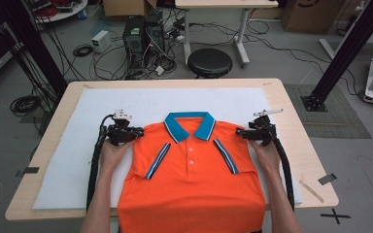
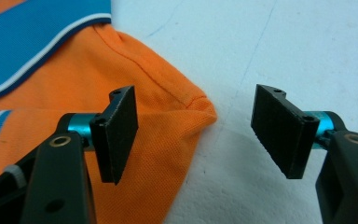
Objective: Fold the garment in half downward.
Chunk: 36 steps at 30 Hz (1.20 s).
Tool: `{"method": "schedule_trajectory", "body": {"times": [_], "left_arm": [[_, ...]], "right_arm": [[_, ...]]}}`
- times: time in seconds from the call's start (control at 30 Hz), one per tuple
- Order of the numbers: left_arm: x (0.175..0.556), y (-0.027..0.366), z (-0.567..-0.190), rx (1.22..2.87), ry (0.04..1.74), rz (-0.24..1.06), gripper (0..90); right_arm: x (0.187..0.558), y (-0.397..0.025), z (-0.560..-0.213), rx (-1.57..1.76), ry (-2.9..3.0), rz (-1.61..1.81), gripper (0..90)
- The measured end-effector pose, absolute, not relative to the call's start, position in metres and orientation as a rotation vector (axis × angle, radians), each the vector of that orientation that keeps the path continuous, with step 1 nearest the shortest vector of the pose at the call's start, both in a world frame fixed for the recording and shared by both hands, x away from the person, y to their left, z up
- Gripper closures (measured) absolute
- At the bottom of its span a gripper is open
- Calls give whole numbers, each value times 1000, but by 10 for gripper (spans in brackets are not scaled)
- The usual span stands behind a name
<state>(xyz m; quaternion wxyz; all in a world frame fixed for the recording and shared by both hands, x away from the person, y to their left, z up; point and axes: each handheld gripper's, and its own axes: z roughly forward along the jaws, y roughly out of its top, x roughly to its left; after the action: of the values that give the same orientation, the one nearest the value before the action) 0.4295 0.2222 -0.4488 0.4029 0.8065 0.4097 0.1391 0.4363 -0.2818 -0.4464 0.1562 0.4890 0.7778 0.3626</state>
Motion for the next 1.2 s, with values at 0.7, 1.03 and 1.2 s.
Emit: {"method": "schedule_trajectory", "body": {"times": [0.7, 1.03, 1.2], "left_arm": [[429, 222, -449, 2035, 1035, 351, 809], [429, 223, -449, 2045, 1028, 350, 809], [429, 223, -449, 2043, 1028, 350, 809]], "right_arm": [[434, -270, -448, 1303, 2275, 950, 454], [434, -270, -448, 1299, 2280, 967, 550], [433, -270, -448, 1290, 2294, 984, 623]]}}
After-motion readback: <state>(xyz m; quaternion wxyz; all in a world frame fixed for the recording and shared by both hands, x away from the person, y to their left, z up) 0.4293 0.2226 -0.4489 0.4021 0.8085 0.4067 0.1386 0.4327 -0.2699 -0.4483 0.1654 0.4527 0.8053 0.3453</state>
